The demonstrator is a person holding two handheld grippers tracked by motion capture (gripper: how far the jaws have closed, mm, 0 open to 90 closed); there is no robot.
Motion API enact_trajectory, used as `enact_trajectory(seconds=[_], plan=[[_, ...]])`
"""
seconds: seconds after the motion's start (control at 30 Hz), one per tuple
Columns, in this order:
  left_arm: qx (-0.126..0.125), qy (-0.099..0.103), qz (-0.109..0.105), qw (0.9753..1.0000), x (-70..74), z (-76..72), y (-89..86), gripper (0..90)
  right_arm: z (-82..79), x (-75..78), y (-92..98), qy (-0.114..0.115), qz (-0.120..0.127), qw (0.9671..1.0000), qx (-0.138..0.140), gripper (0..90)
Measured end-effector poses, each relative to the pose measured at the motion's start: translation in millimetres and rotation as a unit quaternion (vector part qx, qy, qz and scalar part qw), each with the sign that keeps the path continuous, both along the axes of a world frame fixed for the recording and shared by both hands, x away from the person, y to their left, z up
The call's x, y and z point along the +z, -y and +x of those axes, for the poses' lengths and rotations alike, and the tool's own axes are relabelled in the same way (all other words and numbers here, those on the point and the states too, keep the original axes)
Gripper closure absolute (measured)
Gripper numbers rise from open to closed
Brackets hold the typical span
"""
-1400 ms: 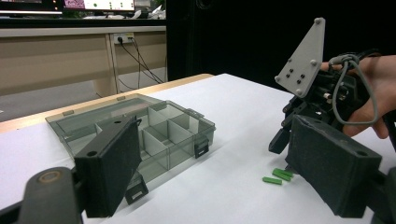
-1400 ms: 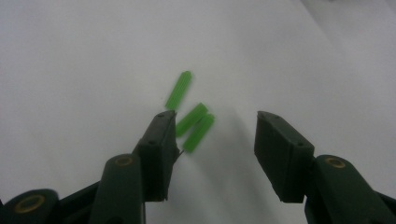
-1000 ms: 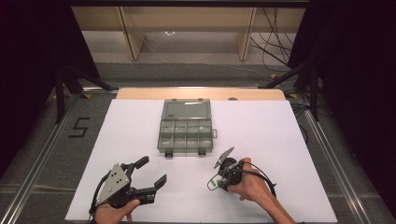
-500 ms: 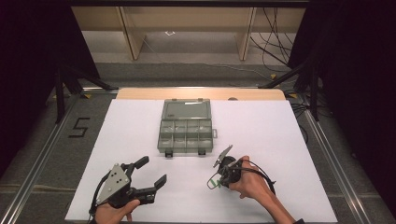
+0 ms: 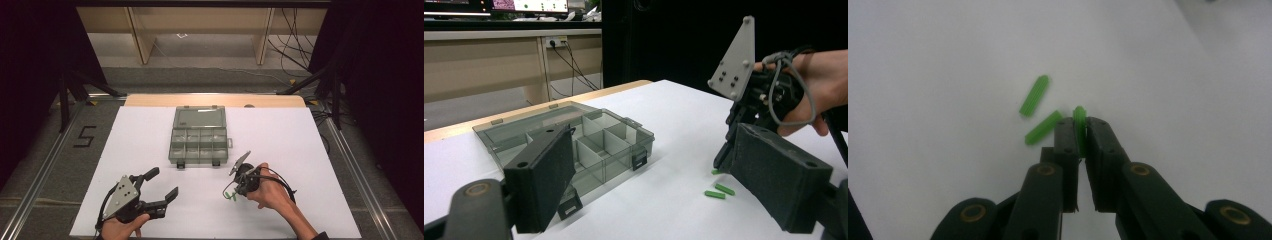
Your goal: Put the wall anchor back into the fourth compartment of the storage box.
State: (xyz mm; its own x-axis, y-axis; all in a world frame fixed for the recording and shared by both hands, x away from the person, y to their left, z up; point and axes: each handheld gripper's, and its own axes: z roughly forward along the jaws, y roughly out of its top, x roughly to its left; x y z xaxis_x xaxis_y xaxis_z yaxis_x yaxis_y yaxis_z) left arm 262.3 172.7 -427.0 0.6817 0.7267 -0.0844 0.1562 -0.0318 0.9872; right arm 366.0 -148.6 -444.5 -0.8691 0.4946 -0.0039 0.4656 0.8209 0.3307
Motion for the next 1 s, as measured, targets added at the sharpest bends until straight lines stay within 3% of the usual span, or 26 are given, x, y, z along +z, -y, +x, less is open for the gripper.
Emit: enact_trajectory(seconds=[0.43, 0.6, 1.0], plan=[[0.0, 0.002, 0.0, 1.0, -0.4, 0.6, -0.2, 16.8, 14.9, 25.0, 4.6, 0.031, 0.027, 0.9991, -0.008, 84.2], [-0.001, 0.005, -0.003, 1.0, -0.8, 1.3, 0.0, 16.8, 26.2, 35.3, -1.0, 0.047, 0.039, 0.9981, -0.005, 84.2], [0.001, 0.001, 0.002, 1.0, -0.5, 0.7, -1.0, 16.8, 54.8, 46.6, -17.6, 0.062, 0.054, 0.9966, -0.011, 84.2]])
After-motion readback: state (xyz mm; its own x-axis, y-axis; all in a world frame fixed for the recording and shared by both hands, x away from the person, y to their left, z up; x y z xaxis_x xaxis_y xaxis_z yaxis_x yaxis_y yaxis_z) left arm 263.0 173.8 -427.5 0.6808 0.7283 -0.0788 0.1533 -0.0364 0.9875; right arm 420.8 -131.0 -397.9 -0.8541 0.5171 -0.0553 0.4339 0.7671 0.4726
